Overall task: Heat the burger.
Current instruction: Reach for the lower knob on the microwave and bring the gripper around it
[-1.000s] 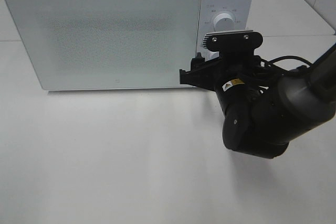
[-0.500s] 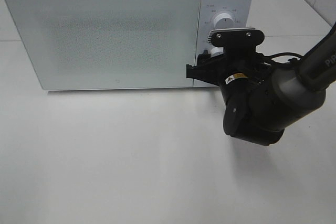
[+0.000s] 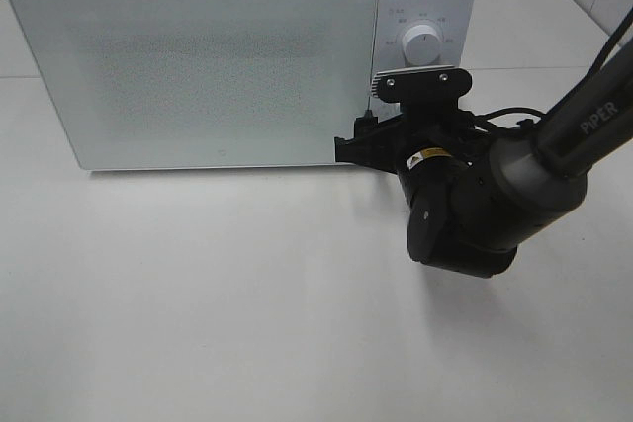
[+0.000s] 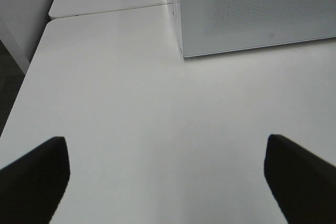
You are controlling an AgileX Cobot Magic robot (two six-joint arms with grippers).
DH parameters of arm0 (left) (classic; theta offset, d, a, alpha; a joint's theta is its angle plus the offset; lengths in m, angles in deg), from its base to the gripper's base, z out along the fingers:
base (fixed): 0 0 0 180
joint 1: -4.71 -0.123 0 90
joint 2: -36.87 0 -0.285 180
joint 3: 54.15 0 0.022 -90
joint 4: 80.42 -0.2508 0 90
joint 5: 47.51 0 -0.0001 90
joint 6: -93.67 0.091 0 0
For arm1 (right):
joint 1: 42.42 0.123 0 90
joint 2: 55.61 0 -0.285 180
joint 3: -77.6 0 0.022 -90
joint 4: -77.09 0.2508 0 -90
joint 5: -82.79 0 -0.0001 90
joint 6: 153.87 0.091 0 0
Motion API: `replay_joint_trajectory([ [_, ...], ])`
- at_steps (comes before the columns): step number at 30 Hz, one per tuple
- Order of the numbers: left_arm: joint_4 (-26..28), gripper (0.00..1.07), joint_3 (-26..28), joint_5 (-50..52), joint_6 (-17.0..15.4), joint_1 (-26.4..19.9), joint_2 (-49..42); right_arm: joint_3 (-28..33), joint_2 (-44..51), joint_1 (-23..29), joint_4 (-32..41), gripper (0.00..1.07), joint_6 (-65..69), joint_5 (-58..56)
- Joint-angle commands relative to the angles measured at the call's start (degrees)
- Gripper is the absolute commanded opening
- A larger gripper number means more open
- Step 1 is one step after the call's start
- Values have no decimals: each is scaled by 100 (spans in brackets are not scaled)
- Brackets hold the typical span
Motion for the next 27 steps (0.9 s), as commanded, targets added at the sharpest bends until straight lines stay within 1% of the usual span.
replay_joint_trajectory([
  [1,29,93,-6,11,-17,-29,-109,-155,57,-80,17,76,-92,372],
  [7,29,93,-6,11,-17,-29,-109,-155,206,-80,138,76,-401,372],
  [17,29,93,-6,11,-17,-29,-109,-155,321,-46,338,74,-447,470],
  [21,29,93,-6,11,-17,-29,-109,-166,321,-46,636,73,-573,504],
  [27,29,93,-6,11,-17,-29,-109,-229,321,-46,825,73,-642,539],
])
